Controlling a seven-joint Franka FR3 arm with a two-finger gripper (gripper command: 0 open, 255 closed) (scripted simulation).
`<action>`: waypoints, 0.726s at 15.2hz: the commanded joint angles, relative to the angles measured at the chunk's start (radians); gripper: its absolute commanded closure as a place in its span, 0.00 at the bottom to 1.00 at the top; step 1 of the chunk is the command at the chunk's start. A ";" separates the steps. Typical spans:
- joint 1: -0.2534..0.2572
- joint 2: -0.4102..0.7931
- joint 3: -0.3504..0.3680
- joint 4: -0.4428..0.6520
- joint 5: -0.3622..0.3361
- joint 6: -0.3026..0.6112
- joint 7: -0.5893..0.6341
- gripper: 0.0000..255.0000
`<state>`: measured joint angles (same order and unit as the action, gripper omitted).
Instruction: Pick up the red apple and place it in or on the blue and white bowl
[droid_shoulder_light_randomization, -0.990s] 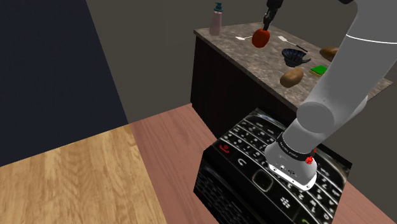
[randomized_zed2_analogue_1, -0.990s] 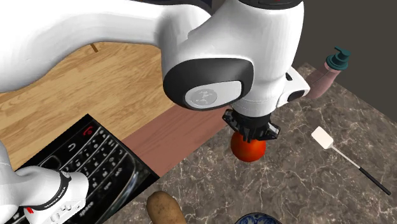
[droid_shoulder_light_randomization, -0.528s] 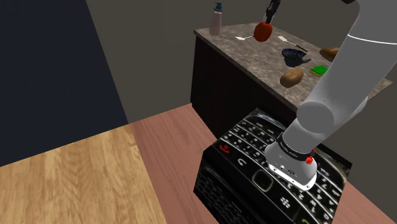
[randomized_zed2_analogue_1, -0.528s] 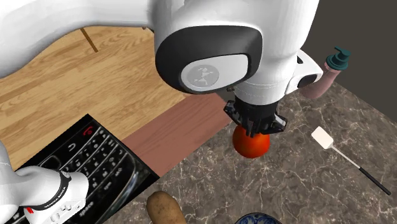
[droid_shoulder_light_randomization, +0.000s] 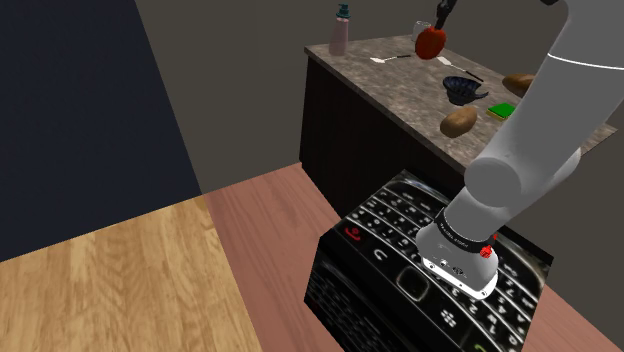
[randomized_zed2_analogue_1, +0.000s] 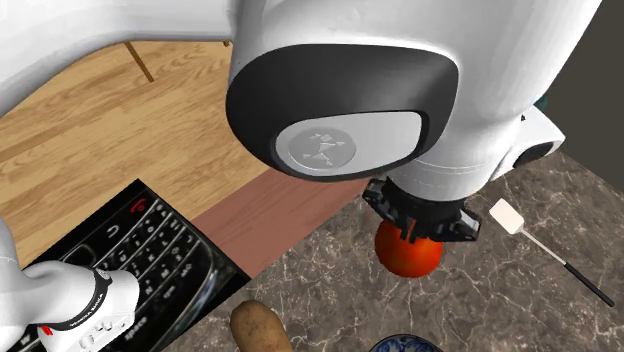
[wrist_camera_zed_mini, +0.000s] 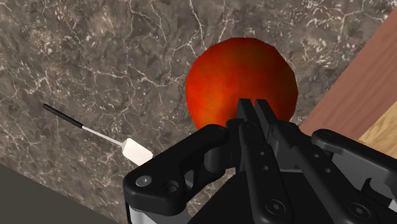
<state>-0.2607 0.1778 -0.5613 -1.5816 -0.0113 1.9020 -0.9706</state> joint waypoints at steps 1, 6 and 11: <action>-0.028 0.002 -0.016 0.024 0.012 -0.019 -0.048 1.00; -0.110 0.030 -0.054 0.095 0.056 -0.060 -0.171 1.00; -0.213 0.091 -0.087 0.206 0.121 -0.118 -0.299 1.00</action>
<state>-0.4578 0.2687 -0.6417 -1.3795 0.1036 1.7874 -1.2455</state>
